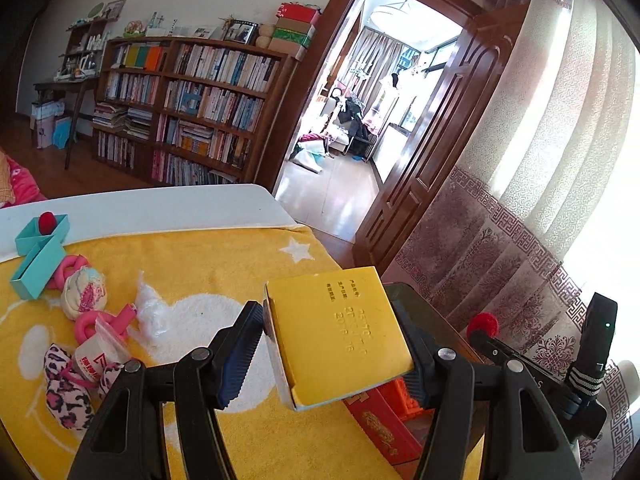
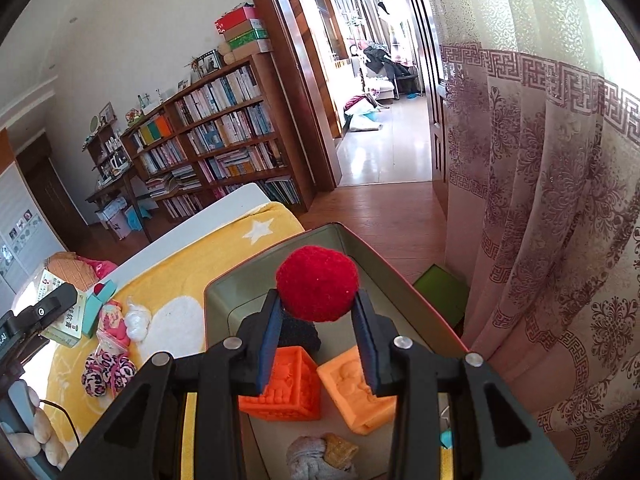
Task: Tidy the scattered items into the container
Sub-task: 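Carry the yellow box and red pompom into the tin box and release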
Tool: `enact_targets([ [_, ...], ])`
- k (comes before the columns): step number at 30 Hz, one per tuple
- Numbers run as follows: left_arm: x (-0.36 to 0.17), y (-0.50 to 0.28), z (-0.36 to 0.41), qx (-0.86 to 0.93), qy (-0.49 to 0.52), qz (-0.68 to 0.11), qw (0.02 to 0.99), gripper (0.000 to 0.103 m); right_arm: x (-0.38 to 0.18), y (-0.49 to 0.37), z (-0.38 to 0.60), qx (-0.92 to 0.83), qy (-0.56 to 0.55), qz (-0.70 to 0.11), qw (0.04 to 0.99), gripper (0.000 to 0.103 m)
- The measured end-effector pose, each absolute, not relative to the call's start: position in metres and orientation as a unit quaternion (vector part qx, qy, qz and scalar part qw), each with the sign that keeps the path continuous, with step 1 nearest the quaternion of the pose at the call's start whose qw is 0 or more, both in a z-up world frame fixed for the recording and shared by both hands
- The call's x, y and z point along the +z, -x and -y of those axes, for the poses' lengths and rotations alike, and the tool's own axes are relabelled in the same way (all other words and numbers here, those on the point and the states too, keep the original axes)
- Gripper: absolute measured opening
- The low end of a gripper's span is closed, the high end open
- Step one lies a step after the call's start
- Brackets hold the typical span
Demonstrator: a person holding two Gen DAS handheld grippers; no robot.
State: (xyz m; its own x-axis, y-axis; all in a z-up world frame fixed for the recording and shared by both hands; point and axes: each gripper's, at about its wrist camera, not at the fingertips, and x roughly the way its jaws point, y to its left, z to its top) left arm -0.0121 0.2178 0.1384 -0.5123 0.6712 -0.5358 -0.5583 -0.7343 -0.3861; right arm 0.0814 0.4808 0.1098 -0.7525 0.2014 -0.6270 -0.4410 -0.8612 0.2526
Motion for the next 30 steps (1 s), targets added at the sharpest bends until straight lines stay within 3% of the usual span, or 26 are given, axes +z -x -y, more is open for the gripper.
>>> enact_targets([
  [16, 0.121, 0.026, -0.334, 0.841, 0.376, 0.042, 0.386, 0.065, 0.094, -0.069, -0.506, 0.909, 0.336, -0.194, 0.155, 0.040],
  [17, 0.118, 0.028, -0.339, 0.837, 0.385, 0.039, 0.386, 0.067, 0.093, -0.068, -0.508, 0.908, 0.337, -0.197, 0.152, 0.045],
  [19, 0.113, 0.030, -0.345, 0.833, 0.395, 0.037, 0.387, 0.079, 0.091, -0.067, -0.510, 0.906, 0.340, -0.207, 0.141, 0.066],
  [20, 0.113, 0.030, -0.346, 0.834, 0.393, 0.038, 0.386, 0.083, 0.092, -0.067, -0.511, 0.906, 0.339, -0.212, 0.137, 0.083],
  [30, 0.112, 0.038, -0.312, 0.839, 0.402, 0.074, 0.359, 0.083, 0.095, -0.082, -0.514, 0.905, 0.308, -0.253, 0.147, 0.086],
])
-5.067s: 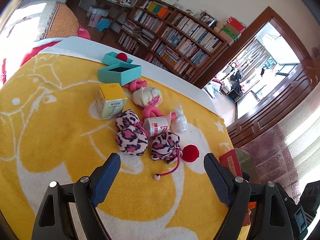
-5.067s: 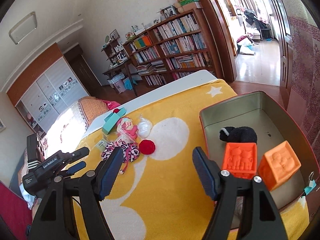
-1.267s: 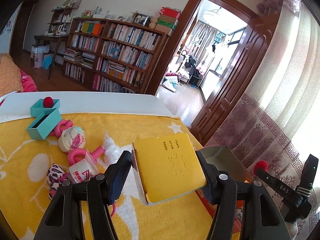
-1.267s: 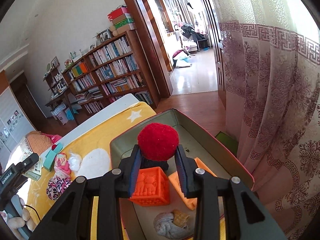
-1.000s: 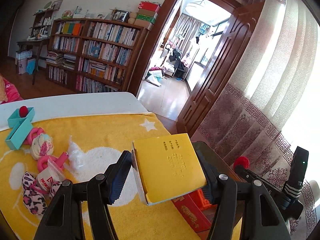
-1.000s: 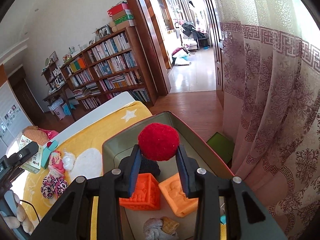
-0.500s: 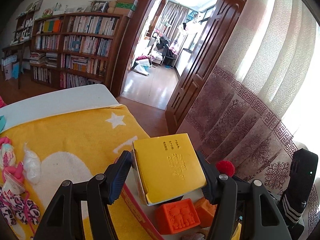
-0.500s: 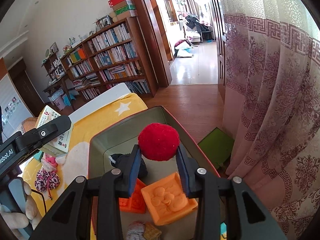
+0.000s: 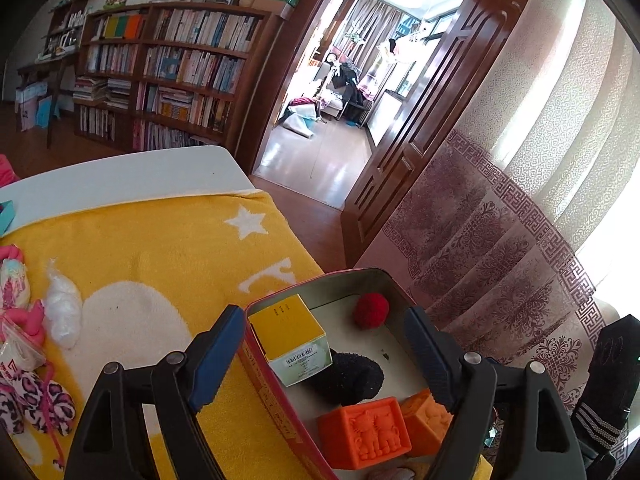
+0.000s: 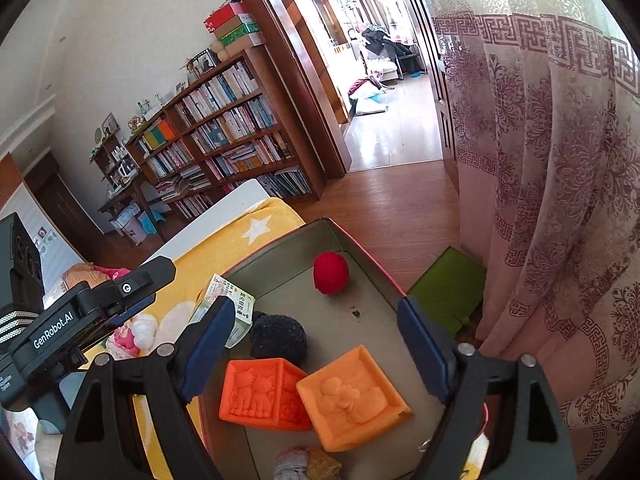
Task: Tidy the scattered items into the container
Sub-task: 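Carry the yellow box and red pompom into the tin box and release, then move both grippers back over the pink leopard-print plush toys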
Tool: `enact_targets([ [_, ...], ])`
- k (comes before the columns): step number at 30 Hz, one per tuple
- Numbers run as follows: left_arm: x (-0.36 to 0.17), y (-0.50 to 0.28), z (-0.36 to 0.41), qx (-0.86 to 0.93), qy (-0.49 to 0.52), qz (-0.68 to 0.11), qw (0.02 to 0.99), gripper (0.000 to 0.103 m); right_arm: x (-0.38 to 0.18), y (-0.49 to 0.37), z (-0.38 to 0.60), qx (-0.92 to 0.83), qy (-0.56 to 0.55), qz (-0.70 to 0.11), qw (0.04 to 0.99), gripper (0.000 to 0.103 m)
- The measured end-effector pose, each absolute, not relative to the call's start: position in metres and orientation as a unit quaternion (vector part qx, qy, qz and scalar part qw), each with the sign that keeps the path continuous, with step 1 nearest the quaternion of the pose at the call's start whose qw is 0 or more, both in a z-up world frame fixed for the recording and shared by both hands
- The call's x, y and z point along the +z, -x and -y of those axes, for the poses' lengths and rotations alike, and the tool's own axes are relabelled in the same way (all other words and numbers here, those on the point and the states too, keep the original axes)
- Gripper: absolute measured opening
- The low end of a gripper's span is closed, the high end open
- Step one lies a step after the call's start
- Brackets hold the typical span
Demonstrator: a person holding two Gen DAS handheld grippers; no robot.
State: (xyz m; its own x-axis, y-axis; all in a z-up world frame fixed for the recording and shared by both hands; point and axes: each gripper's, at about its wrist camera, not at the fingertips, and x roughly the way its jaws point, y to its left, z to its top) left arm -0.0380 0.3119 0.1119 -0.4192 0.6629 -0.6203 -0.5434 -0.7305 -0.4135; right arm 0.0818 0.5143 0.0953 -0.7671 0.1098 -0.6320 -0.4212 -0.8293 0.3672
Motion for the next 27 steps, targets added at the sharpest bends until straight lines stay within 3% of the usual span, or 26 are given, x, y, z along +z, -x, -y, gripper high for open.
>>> enact_targets([
  [13, 0.108, 0.041, -0.239, 0.850, 0.414, 0.114, 0.305, 0.084, 0.108, -0.076, -0.471, 0.913, 0.311, -0.238, 0.111, 0.086],
  [15, 0.105, 0.042, -0.227, 0.850, 0.417, 0.122, 0.298, 0.091, 0.109, -0.072, -0.461, 0.915, 0.314, -0.233, 0.102, 0.086],
  [27, 0.094, 0.042, -0.141, 0.858, 0.418, 0.164, 0.250, 0.091, 0.109, -0.054, -0.410, 0.917, 0.330, -0.215, 0.059, 0.086],
])
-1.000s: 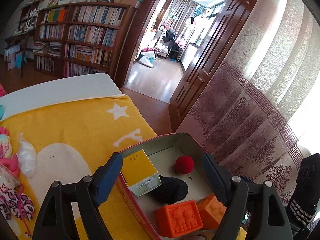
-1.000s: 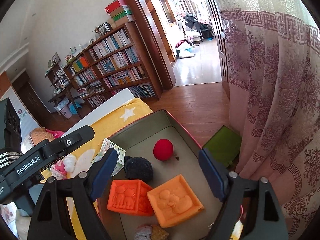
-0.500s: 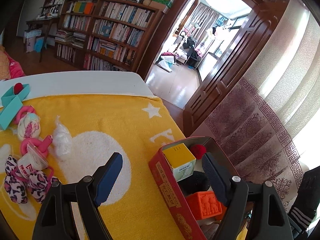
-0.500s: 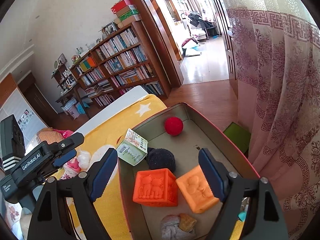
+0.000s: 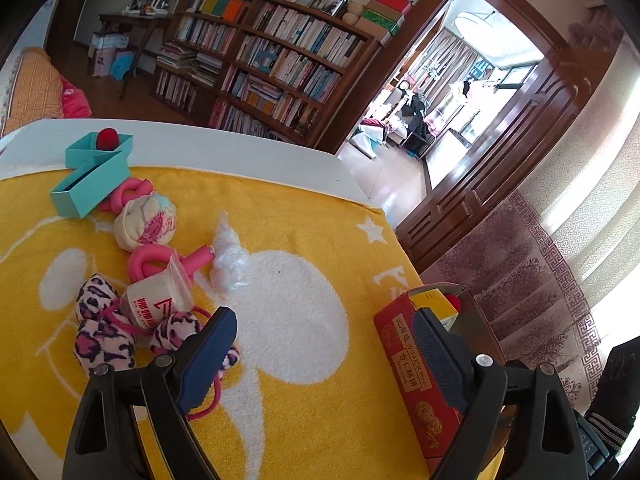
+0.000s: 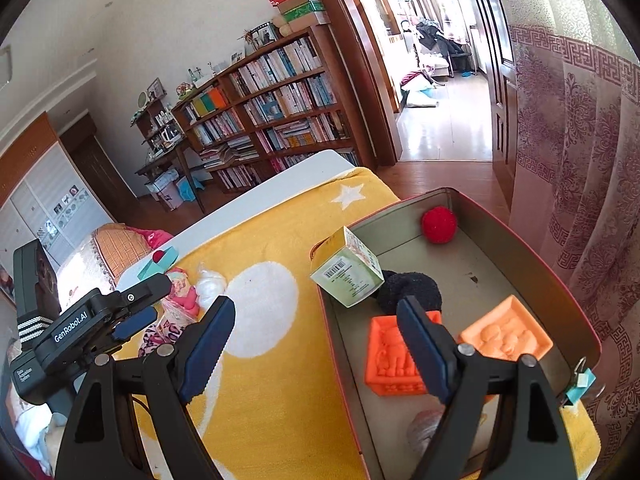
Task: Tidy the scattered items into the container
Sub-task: 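Move both grippers back over the pink leopard-print plush toys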
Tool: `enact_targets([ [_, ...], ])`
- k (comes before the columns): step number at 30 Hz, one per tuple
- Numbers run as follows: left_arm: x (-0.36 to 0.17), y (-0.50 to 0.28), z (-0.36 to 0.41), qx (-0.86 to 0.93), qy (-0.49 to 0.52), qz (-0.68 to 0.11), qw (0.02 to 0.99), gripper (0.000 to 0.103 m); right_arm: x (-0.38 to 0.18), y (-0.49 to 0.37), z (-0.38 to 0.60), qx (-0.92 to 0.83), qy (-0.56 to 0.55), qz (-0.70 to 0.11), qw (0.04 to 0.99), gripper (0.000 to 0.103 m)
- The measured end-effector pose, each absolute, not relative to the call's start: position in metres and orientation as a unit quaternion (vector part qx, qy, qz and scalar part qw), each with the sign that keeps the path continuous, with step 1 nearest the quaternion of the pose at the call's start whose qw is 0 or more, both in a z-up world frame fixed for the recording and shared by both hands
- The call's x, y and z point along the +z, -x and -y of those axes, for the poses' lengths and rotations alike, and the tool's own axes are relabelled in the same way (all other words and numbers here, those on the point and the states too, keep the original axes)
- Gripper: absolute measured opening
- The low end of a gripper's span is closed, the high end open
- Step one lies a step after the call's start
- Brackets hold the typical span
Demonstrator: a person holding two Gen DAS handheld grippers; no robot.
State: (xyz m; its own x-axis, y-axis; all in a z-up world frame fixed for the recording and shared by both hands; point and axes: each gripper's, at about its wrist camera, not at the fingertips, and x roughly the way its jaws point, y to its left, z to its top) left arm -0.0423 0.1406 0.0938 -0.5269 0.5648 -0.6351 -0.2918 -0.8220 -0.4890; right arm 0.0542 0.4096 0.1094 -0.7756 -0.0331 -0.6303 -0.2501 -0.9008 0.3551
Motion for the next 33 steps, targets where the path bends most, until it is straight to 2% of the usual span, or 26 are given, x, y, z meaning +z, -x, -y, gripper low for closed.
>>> enact_targets([
  [14, 0.069, 0.056, 0.012, 0.874, 0.406, 0.245, 0.109, 0.091, 0.103, -0.024, -0.320, 0.917, 0.361, -0.165, -0.029, 0.086],
  [20, 0.052, 0.055, 0.022, 0.869, 0.424, 0.230, 0.114, 0.091, 0.093, -0.001, -0.288, 0.907, 0.385, -0.159, -0.062, 0.086],
  [33, 0.035, 0.056, 0.039, 0.858, 0.435, 0.255, 0.097, 0.091, 0.052, 0.048, -0.234, 0.885, 0.446, -0.102, -0.087, 0.086],
])
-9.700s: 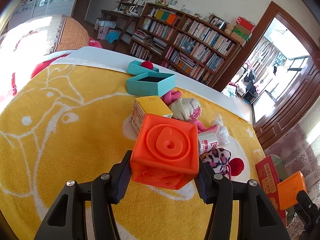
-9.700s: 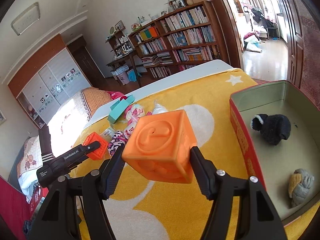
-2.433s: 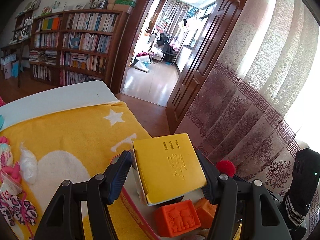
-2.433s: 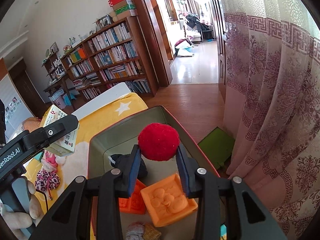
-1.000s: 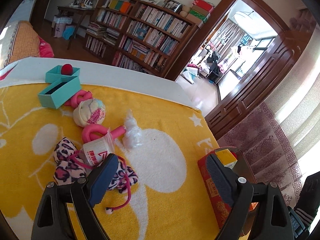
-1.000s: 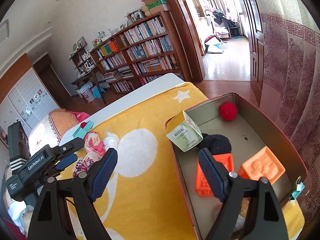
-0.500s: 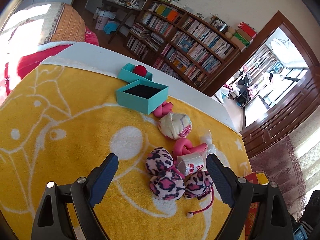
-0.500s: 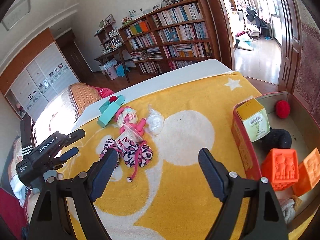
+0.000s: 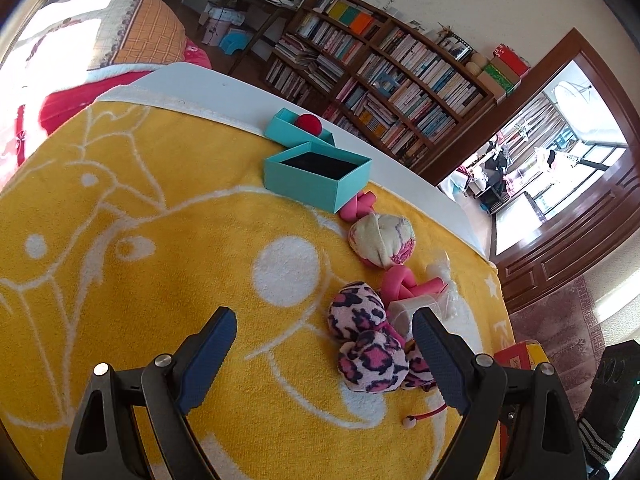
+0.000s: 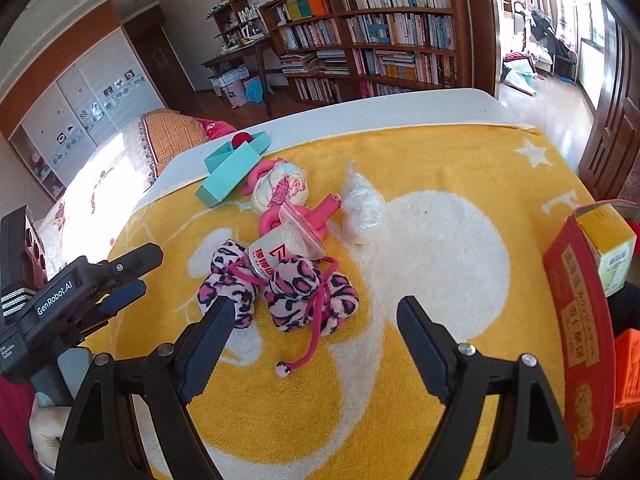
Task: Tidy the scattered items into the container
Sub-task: 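Move both grippers back over the pink leopard-print plush toys, then grasp a pink leopard-print plush with the right gripper while the left grasps another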
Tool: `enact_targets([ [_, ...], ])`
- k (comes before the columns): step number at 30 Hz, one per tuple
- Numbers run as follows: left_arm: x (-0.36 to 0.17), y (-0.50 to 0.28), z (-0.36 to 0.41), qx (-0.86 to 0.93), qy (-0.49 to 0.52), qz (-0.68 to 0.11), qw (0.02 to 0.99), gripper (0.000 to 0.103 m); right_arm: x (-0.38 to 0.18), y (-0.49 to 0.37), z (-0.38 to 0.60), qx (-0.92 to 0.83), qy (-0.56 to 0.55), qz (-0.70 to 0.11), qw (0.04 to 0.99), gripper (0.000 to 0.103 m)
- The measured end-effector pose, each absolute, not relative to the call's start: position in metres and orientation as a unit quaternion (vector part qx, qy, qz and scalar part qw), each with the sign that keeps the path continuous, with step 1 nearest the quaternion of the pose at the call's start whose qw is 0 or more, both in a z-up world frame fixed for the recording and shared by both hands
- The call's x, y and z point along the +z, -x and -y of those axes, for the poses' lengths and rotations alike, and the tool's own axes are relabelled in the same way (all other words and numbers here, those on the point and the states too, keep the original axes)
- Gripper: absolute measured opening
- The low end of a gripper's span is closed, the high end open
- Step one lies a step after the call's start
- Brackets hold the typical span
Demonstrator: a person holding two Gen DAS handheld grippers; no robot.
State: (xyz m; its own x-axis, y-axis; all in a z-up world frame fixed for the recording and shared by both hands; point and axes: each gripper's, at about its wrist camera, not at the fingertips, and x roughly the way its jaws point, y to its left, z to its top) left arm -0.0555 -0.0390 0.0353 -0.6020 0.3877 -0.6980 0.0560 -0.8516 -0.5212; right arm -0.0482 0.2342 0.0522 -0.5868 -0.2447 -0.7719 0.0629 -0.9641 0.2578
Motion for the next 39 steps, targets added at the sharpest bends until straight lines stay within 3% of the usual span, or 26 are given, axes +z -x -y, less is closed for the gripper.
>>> enact_targets([
  [14, 0.019, 0.062, 0.038, 0.852, 0.454, 0.248, 0.082, 0.091, 0.003, 0.076, -0.221, -0.863, -0.484, 0.100, 0.102, 0.085],
  [17, 0.014, 0.065, 0.035, 0.850, 0.459, 0.242, 0.084, 0.091, 0.004, 0.072, -0.222, -0.875, -0.467, 0.085, 0.096, 0.069],
  [20, 0.010, 0.066, 0.029, 0.851, 0.463, 0.231, 0.090, 0.091, 0.005, 0.066, -0.231, -0.875, -0.462, 0.105, 0.100, 0.065],
  [39, 0.002, 0.069, -0.051, 0.872, 0.466, 0.087, 0.124, 0.091, 0.023, 0.037, -0.284, -0.897, -0.410, 0.163, 0.031, 0.065],
])
